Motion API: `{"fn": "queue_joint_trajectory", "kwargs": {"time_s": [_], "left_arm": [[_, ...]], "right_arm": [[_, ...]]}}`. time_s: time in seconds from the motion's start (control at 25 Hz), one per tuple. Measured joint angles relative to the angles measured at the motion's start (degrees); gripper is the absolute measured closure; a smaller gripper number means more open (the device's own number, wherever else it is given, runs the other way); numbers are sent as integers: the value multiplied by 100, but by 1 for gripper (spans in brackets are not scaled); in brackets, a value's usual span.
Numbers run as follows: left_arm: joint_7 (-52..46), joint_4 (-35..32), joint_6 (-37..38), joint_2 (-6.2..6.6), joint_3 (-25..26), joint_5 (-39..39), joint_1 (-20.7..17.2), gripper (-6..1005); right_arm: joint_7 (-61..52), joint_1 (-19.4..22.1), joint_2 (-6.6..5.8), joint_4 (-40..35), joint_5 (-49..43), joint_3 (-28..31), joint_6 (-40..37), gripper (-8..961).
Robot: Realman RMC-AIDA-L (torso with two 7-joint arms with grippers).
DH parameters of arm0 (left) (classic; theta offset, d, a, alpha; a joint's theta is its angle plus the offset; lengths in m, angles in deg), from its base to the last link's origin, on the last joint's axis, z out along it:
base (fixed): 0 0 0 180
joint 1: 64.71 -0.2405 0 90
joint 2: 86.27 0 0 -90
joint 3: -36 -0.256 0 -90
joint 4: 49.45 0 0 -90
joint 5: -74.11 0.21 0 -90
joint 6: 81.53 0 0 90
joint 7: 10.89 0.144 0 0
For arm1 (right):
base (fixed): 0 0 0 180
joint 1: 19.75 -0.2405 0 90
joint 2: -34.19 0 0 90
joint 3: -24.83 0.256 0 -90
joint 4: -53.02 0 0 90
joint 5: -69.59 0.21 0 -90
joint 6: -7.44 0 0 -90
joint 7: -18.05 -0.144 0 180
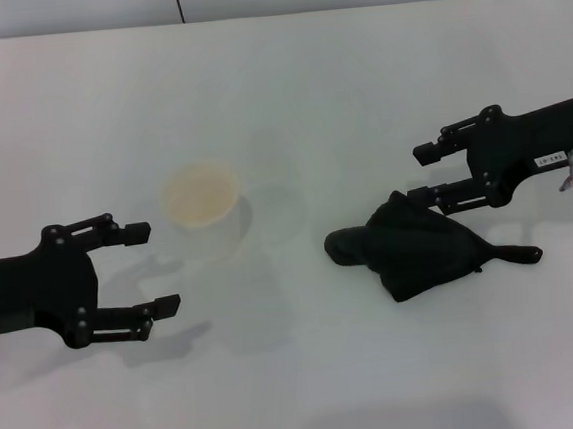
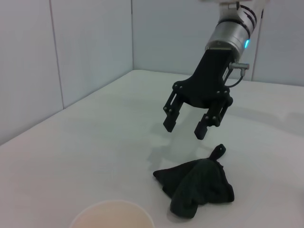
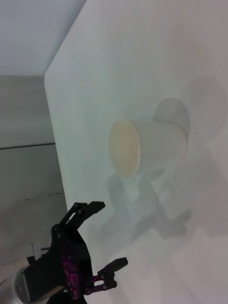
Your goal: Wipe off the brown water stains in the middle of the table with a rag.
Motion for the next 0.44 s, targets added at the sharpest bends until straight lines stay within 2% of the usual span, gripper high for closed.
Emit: {"fn": "queue_joint_trajectory", "kwargs": {"time_s": [0.44], "left_arm": [[-19,5,-26,-24,-1,-117,29,109]], "right_arm": [[8,-11,-8,-40,0,5,-36,374]]}}
